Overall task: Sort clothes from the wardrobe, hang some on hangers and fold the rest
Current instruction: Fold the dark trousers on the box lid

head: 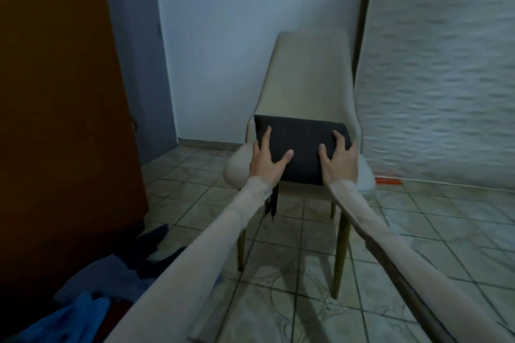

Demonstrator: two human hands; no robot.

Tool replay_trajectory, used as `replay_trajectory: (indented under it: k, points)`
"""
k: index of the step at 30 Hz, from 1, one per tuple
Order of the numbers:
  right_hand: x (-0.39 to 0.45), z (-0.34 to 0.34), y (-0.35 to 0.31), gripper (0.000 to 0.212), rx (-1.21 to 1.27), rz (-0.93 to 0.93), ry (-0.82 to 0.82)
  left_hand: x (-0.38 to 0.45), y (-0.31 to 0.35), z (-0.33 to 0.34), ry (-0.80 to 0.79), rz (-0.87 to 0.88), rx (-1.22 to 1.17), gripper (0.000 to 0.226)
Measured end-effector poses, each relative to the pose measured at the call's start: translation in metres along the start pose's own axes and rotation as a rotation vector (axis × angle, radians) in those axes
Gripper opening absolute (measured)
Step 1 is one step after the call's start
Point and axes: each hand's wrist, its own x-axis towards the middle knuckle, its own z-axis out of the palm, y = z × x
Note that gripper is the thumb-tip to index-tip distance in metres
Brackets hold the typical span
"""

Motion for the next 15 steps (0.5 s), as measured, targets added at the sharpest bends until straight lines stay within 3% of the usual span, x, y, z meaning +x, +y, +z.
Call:
replay_trajectory:
  k: [9,15]
  points:
    - [0.099,-0.037,0.075,0.049,-0.046,0.055,0.138,0.075,0.042,0.112,-0.129,0.089,-0.094,0.079]
    - [0.137,-0.037,0.095,0.048,-0.038,0.061,0.187,0.106,0.051,0.142,-0.138,0.124,-0.104,0.079]
